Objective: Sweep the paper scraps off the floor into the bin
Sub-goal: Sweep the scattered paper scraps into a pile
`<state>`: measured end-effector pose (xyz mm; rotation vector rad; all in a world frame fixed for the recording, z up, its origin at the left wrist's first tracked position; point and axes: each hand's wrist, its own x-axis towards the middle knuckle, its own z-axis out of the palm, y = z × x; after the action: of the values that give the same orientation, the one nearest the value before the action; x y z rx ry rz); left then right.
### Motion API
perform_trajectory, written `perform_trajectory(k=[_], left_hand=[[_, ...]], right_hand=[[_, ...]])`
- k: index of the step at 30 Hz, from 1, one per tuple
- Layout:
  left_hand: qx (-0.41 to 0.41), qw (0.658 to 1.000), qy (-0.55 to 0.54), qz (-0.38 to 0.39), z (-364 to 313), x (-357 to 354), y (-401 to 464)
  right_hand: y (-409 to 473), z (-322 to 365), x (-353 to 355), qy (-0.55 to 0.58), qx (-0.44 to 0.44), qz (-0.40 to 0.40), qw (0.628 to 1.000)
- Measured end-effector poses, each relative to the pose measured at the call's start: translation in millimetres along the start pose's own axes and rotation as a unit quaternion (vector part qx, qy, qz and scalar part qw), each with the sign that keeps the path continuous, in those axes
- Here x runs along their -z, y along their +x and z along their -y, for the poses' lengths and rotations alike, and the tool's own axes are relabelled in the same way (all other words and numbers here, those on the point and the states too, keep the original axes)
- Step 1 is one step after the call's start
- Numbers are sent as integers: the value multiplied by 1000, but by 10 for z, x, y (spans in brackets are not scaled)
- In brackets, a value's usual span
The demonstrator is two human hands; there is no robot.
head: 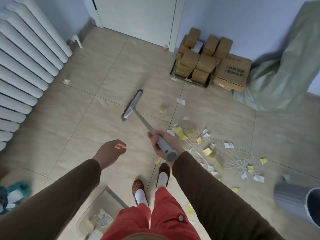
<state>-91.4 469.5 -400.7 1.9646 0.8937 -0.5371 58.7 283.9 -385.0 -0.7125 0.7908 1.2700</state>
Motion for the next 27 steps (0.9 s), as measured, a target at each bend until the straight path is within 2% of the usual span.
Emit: perform_trajectory(k=[4, 6, 11, 18, 22, 27], left_hand=[[8, 1000, 12, -13, -114, -31, 176], [9, 1000, 18, -17, -185, -58, 285], [-8, 999, 34, -3, -478, -193, 512], [-53, 997, 57, 27, -903, -352, 593], [-82, 992, 80, 48, -1076, -452, 595], [-109, 987, 95, 74, -1246, -599, 538]], right_hand=[[770, 751, -199, -72, -20, -13, 997], [959, 1077, -154, -78, -1, -27, 997], [722, 1432, 371, -44, 26, -60, 997], [-255, 884, 1255, 87, 71, -105, 988], [-800, 460, 1332, 128, 80, -148, 977], [-1381, 56, 1298, 164, 112, -141, 970]])
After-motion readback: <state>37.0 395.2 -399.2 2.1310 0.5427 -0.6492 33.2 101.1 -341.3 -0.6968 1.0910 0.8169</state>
